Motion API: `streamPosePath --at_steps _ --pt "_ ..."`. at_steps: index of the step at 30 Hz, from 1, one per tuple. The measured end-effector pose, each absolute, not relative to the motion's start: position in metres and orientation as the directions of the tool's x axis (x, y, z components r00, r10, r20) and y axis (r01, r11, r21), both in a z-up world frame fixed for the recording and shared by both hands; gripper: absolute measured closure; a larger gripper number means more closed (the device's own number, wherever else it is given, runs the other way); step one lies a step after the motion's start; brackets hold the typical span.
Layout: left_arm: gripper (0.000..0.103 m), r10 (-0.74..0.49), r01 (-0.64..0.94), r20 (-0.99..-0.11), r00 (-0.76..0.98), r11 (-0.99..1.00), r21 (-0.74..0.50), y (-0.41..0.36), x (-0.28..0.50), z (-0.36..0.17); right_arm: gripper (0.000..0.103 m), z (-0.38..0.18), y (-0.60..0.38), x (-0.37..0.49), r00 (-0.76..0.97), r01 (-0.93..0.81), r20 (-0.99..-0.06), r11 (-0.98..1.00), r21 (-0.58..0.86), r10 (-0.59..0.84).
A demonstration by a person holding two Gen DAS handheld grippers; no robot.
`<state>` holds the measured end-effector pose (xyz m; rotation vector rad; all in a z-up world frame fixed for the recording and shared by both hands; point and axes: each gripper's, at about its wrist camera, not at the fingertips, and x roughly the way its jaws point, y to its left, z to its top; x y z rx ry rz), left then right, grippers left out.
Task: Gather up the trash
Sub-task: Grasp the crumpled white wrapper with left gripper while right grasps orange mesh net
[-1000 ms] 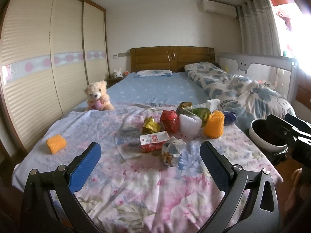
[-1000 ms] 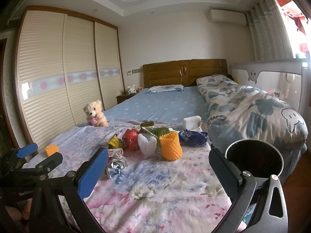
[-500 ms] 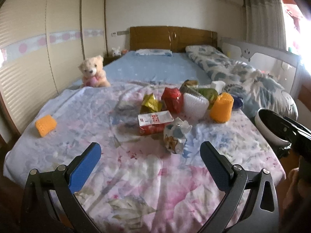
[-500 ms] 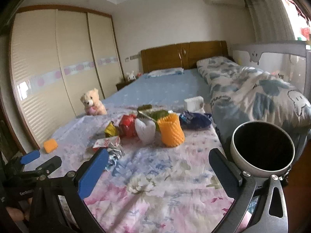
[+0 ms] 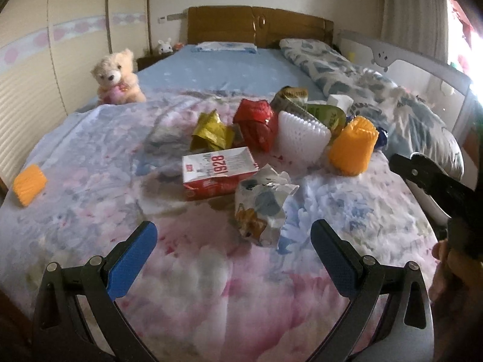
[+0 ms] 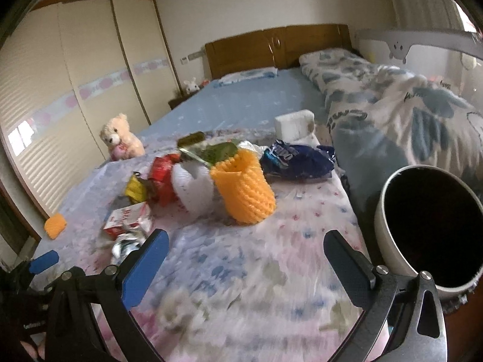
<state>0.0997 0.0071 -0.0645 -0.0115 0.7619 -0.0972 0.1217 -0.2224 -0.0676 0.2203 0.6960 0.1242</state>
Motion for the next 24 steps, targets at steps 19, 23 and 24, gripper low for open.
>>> streamPosePath --at_steps 19,23,24 --pt "0.074 -0.223 0.180 -0.745 0.629 0.974 -0.139 -0.008 0.129 -0.090 0.065 -0.097 -0.218 0.191 0.672 -0.068 -0.694 0.955 0.289 0.257" --pt "0.076 -0.237 0.214 -0.724 0.648 0.969 -0.126 -0.016 0.122 -0.081 0.071 -0.088 -0.225 0.176 0.695 -0.064 -0.669 0.949 0.309 0.264" --pt "0.076 -0.247 0.224 -0.718 0.650 0.966 -0.129 -0.019 0.120 -0.079 0.071 -0.085 -0.227 0.170 0.699 -0.065 -0.663 0.947 0.315 0.269"
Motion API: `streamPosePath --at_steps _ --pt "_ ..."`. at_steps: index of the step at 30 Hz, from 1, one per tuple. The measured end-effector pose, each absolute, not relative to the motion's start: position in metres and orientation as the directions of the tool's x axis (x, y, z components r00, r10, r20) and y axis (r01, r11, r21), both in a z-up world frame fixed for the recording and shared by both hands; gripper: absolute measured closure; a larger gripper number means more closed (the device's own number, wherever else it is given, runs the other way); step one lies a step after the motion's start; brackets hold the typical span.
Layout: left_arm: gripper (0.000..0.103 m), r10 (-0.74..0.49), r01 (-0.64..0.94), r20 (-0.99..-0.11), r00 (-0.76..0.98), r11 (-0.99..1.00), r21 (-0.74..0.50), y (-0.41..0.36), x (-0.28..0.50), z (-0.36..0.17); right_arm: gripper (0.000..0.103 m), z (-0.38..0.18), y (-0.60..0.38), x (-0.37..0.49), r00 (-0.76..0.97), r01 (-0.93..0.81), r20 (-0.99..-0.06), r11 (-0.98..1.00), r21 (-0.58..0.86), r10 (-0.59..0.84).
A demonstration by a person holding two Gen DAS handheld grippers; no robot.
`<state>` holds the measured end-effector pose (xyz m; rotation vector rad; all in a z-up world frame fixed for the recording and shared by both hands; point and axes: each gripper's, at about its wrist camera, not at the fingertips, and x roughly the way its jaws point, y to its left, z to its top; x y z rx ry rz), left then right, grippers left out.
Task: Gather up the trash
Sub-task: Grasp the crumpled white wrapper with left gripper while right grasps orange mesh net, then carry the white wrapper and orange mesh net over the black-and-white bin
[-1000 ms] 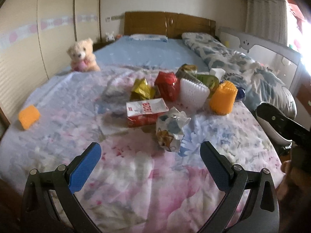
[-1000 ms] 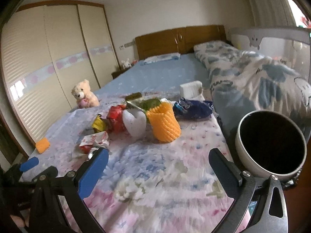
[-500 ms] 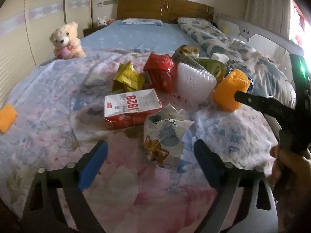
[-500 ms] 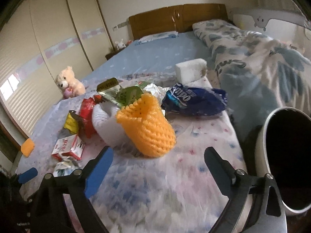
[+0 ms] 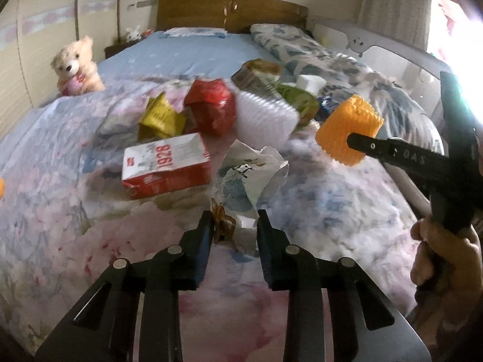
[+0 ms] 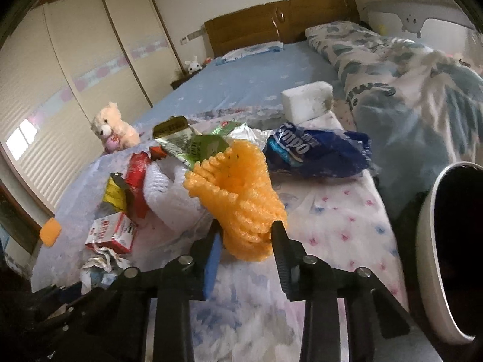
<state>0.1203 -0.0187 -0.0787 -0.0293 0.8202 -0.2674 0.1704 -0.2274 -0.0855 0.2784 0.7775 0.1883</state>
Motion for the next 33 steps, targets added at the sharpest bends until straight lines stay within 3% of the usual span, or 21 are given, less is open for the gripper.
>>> streamPosePath --at_steps 11,33 --pt "0.076 -0.331 0.335 -0.698 0.635 0.932 -0.138 -0.062 0.109 -0.063 0.071 -0.070 -0.271 0.112 0.732 0.014 -0.641 0.936 0.352 0.230" --pt "0.076 -0.448 0.540 -0.693 0.564 0.836 -0.102 -0.181 0.102 -0.042 0.070 -0.061 -0.388 0.042 0.759 0.261 -0.650 0.904 0.338 0.024"
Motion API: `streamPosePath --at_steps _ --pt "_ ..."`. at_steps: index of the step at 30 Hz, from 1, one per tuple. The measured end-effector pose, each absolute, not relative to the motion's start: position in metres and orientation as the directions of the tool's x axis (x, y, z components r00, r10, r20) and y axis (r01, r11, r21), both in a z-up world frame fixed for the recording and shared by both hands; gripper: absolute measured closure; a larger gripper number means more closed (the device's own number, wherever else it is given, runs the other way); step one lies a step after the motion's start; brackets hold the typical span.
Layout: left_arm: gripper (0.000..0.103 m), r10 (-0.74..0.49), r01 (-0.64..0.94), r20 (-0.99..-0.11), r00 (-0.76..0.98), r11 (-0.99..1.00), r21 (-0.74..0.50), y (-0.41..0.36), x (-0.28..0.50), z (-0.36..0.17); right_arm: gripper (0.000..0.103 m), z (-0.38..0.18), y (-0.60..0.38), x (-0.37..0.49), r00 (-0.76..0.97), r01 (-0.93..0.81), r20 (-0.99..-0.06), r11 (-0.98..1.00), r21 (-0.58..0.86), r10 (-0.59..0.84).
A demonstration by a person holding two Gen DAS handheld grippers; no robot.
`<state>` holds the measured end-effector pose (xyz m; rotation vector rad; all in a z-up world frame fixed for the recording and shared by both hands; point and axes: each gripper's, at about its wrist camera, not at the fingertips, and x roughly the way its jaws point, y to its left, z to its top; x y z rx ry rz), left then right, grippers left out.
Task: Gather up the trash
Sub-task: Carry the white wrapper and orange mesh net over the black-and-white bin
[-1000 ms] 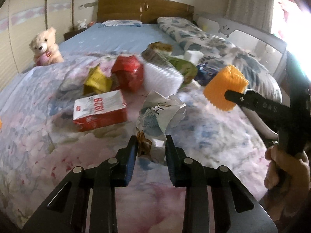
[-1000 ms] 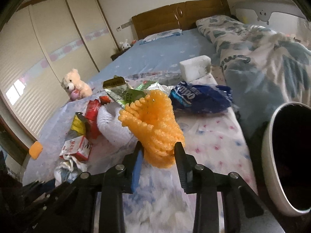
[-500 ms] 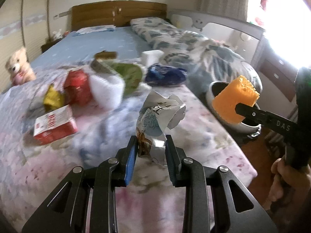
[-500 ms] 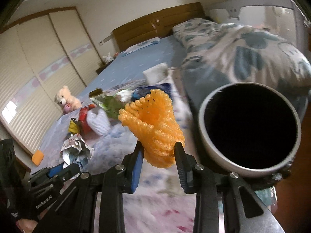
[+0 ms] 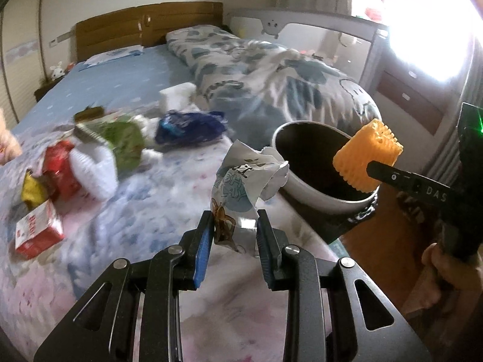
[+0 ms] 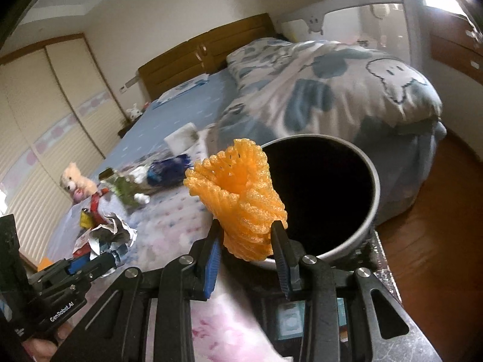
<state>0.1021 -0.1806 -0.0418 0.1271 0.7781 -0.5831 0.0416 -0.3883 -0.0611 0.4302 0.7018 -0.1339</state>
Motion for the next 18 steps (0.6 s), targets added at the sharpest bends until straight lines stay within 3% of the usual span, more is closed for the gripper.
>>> streamPosePath --at_steps 18 --pt "0.076 -0.501 0.651 -0.703 0.504 0.756 -0.072 -0.283 0.121 -0.036 0.069 -0.066 -0.448 0.046 0.739 0.329 -0.674 0.874 0.359 -0.002"
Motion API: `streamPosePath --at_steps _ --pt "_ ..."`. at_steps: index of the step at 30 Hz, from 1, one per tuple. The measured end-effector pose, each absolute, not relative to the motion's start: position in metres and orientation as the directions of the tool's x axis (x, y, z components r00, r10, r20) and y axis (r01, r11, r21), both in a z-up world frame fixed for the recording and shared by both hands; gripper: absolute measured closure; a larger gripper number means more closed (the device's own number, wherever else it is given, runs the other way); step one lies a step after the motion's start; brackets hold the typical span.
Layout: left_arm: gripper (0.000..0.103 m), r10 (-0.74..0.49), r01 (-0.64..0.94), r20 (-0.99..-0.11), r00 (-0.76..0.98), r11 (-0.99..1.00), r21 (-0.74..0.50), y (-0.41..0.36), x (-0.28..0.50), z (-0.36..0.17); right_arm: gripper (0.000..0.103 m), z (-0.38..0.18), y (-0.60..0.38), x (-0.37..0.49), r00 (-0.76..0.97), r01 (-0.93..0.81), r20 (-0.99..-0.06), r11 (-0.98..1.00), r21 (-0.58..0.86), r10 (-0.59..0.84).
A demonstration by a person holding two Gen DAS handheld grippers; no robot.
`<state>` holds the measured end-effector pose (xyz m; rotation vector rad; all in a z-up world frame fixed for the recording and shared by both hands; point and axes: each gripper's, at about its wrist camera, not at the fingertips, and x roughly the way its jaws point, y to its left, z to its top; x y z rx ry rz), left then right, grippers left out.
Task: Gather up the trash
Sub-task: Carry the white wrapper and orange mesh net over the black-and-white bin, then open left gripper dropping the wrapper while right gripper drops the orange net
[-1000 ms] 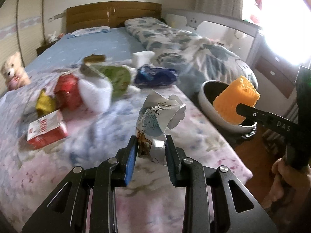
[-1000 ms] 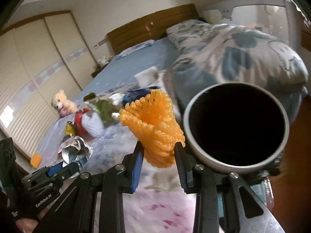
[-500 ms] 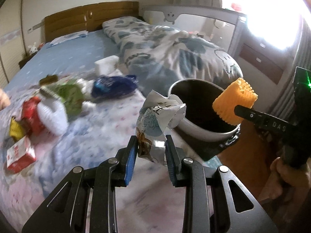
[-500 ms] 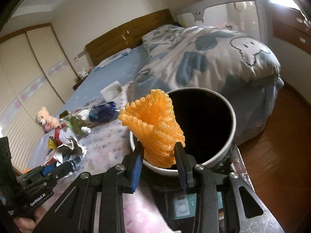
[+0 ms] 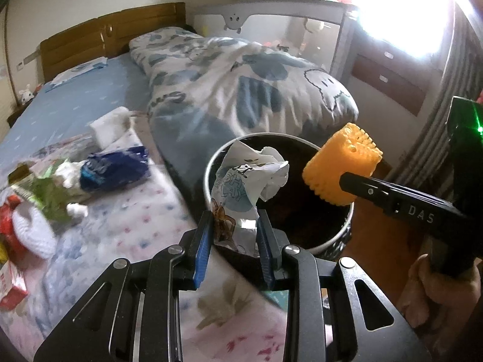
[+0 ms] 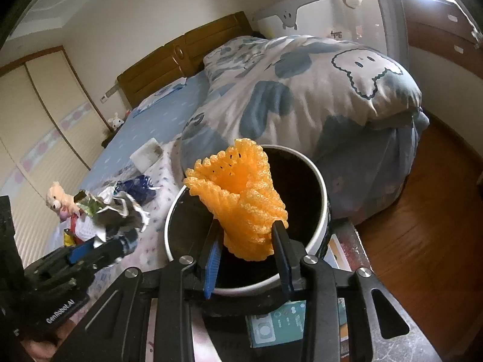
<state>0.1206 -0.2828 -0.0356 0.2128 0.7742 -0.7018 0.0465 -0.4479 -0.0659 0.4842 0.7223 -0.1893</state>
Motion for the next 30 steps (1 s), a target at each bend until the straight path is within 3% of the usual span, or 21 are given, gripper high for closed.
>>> streamPosePath --at_steps 8,14,16,18,21,26,30 --pt "0.075 -0.491 0.661 -0.723 0.487 0.748 -0.062 -0.303 0.131 -0.043 0.068 -0.073 -0.461 0.055 0.724 0.332 -0.689 0.864 0.379 0.024" --pt "0.065 -0.489 0.671 -0.729 0.480 0.740 -0.055 -0.311 0.134 -0.047 0.067 -0.074 -0.465 0.060 0.716 0.331 -0.697 0.864 0.379 0.031" --pt "0.058 -0.486 0.672 -0.728 0.484 0.739 -0.046 -0.312 0.133 -0.047 0.062 -0.075 -0.466 0.061 0.712 0.335 -0.702 0.863 0.377 0.030" --pt "0.042 -0.483 0.666 -0.725 0.492 0.745 -0.045 -0.310 0.133 -0.047 0.045 -0.075 -0.468 0.062 0.709 0.343 -0.705 0.863 0.372 0.022" --pt "0.038 -0.482 0.653 -0.721 0.497 0.755 -0.055 -0.301 0.131 -0.047 0.030 -0.073 -0.470 0.060 0.718 0.349 -0.696 0.859 0.375 0.012" --pt "0.032 -0.471 0.627 -0.717 0.513 0.777 -0.062 -0.277 0.124 -0.050 0.029 -0.068 -0.466 0.053 0.734 0.357 -0.679 0.850 0.388 0.002" --pt "0.031 -0.451 0.595 -0.712 0.538 0.802 -0.059 -0.250 0.118 -0.052 0.022 -0.063 -0.453 0.049 0.748 0.343 -0.664 0.856 0.388 0.001"
